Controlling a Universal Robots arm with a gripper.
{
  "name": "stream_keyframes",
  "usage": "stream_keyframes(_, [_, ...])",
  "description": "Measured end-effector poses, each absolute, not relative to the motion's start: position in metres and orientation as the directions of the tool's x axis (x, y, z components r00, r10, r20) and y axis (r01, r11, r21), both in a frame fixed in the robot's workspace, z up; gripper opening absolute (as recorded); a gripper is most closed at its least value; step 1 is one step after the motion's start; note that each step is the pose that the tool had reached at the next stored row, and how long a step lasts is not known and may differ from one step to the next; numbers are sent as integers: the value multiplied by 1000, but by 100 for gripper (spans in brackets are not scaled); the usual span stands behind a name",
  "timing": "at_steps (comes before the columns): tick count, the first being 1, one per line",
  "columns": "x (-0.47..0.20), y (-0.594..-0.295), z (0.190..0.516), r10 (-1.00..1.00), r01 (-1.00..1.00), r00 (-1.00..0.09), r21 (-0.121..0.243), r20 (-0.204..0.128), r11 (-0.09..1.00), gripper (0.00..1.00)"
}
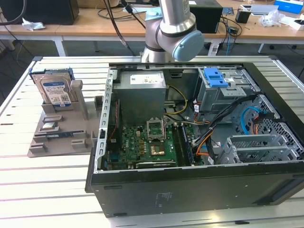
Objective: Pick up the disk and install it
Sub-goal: 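Reach for the disk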
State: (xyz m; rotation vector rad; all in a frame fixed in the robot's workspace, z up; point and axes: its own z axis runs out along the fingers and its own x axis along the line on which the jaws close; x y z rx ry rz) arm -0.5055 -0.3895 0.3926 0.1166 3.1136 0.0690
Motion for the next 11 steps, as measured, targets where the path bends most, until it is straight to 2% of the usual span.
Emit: stream_keyframes(11, [-451, -388, 386, 75, 75, -997, 40, -12, 996, 11])
